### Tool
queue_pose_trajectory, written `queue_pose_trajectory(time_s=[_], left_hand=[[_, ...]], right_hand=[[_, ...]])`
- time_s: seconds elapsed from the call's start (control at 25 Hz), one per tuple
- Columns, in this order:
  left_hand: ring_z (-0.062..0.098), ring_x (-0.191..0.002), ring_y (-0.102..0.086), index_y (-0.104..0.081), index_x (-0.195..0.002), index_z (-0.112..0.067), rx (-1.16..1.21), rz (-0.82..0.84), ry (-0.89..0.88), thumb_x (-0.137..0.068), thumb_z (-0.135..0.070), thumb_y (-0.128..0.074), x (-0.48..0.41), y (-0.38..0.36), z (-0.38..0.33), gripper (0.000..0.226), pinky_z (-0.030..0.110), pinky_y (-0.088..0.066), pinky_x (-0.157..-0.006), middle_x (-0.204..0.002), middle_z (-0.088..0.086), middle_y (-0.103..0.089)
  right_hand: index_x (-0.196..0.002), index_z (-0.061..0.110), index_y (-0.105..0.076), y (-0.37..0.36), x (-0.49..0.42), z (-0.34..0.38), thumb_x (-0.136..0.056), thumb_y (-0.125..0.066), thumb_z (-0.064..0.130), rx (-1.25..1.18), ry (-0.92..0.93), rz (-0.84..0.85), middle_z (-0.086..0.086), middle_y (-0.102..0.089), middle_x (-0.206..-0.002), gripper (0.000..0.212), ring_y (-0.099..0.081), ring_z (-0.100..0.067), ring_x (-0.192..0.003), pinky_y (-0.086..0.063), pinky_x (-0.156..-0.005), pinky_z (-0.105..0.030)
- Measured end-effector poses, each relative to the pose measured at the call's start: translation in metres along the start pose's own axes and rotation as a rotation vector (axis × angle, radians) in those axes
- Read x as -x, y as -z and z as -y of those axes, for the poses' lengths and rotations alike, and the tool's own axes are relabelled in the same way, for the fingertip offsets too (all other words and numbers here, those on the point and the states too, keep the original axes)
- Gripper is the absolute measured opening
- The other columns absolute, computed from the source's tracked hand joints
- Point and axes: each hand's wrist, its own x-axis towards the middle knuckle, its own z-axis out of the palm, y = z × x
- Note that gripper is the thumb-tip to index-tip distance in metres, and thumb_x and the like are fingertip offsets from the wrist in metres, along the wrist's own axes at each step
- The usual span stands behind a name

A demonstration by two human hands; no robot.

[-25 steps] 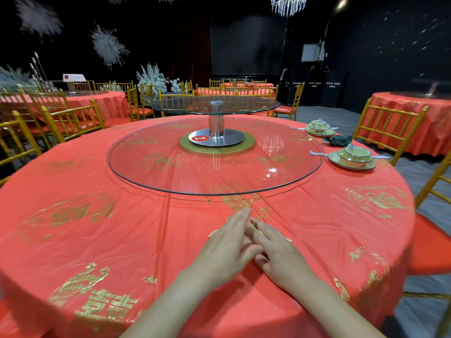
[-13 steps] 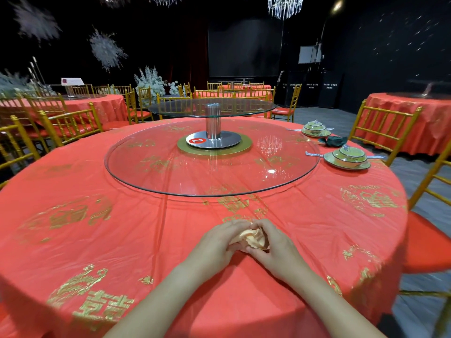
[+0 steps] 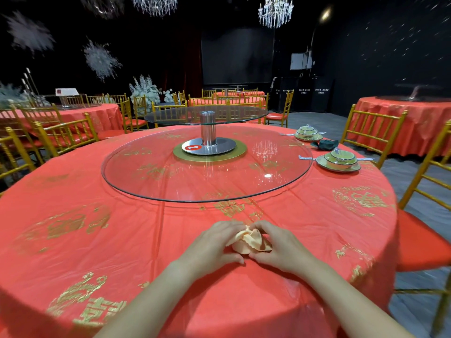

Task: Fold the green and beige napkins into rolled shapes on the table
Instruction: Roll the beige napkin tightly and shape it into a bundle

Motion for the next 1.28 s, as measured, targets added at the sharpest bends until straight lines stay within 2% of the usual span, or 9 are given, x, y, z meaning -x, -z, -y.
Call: queue_pose_trajectory(time_s=[0.12, 0.24, 0.36, 0.48, 0.56, 0.64, 0.76, 1.04, 1.28], left_hand=[[-0.005, -0.106, -0.053, -0.056, -0.116, -0.034, 0.234, -0.097, 0.096, -0.07, -0.033, -0.075, -0.004, 0.008, -0.012, 0.05, 0.017, -0.04, -0.093, -0.113, -0.019, -0.06], [-0.006, -0.073, -0.057, -0.065, -0.092, -0.029, 0.584, -0.131, 0.362, -0.07, -0.026, -0.081, -0.013, 0.025, -0.023, 0.028, 0.015, -0.044, -0.071, -0.085, -0.013, -0.066], [0.008, -0.049, -0.051, -0.064, -0.081, -0.01, 0.674, 0.024, 0.66, -0.078, -0.036, -0.074, -0.019, 0.035, -0.028, 0.028, 0.018, -0.039, -0.048, -0.063, 0.003, -0.064], [0.012, -0.033, -0.037, -0.055, -0.079, -0.01, 0.558, 0.172, 0.864, -0.083, -0.043, -0.065, -0.022, 0.034, -0.027, 0.035, 0.015, -0.026, -0.036, -0.04, 0.003, -0.054], [0.018, -0.045, -0.045, -0.051, -0.078, -0.014, 0.344, 0.164, 0.857, -0.079, -0.053, -0.065, -0.024, 0.033, -0.02, 0.042, 0.021, -0.033, -0.045, -0.049, 0.0, -0.055], [0.02, -0.084, -0.058, -0.057, -0.099, -0.017, -0.007, 0.101, 0.707, -0.079, -0.055, -0.064, -0.026, 0.033, -0.017, 0.043, 0.029, -0.044, -0.071, -0.089, 0.003, -0.063], [0.021, -0.125, -0.041, -0.046, -0.131, -0.016, -0.204, 0.038, 0.362, -0.093, -0.029, -0.05, -0.031, 0.026, -0.034, 0.04, 0.033, -0.033, -0.102, -0.13, 0.003, -0.049], [0.024, -0.116, -0.04, -0.047, -0.117, -0.011, -0.243, 0.168, 0.397, -0.088, -0.055, -0.033, -0.021, -0.014, -0.038, 0.054, 0.035, -0.035, -0.097, -0.117, 0.007, -0.05], [0.027, -0.111, -0.042, -0.046, -0.105, -0.011, -0.274, 0.071, 0.411, -0.09, -0.034, -0.045, -0.025, -0.021, -0.039, 0.027, 0.035, -0.037, -0.092, -0.111, 0.006, -0.049]], right_hand=[[-0.098, 0.043, -0.054, 0.003, -0.001, 0.006, -0.066, -0.076, 0.04, -0.232, -0.052, -0.07, 0.013, -0.067, -0.095, 0.039, -0.061, 0.0, -0.088, -0.047, -0.082, -0.02], [-0.081, 0.031, -0.062, 0.009, -0.012, 0.014, -0.069, -0.068, 0.05, -0.397, -0.18, -0.084, 0.01, -0.064, -0.075, 0.023, -0.056, -0.002, -0.066, -0.045, -0.067, -0.026], [-0.067, 0.015, -0.056, 0.003, -0.023, 0.014, -0.086, -0.062, 0.044, -0.445, -0.305, -0.024, 0.006, -0.048, -0.054, 0.036, -0.043, -0.005, -0.049, -0.035, -0.054, -0.03], [-0.056, 0.017, -0.045, -0.006, -0.03, 0.01, -0.086, -0.059, 0.048, -0.281, -0.416, 0.006, 0.006, -0.042, -0.049, 0.045, -0.038, -0.01, -0.048, -0.029, -0.051, -0.029], [-0.051, 0.019, -0.036, -0.008, -0.033, 0.01, -0.085, -0.058, 0.053, -0.184, -0.459, 0.016, 0.005, -0.036, -0.046, 0.052, -0.033, -0.012, -0.046, -0.024, -0.049, -0.03], [-0.05, 0.019, -0.032, -0.008, -0.036, 0.009, -0.086, -0.054, 0.054, -0.175, -0.474, 0.008, 0.004, -0.031, -0.046, 0.055, -0.03, -0.014, -0.047, -0.023, -0.05, -0.031], [-0.053, 0.018, -0.034, -0.008, -0.041, 0.007, -0.092, -0.052, 0.042, -0.211, -0.473, 0.016, 0.003, -0.031, -0.049, 0.049, -0.03, -0.013, -0.046, -0.026, -0.046, -0.029], [-0.057, 0.018, -0.054, -0.002, -0.035, 0.001, -0.086, -0.063, 0.028, -0.159, -0.487, -0.01, 0.005, -0.046, -0.05, 0.032, -0.042, -0.011, -0.05, -0.032, -0.049, -0.026], [-0.059, 0.014, -0.055, 0.001, -0.024, -0.004, -0.085, -0.062, 0.037, 0.151, -0.469, -0.022, -0.002, -0.05, -0.058, 0.035, -0.051, -0.024, -0.068, -0.032, -0.057, -0.031]])
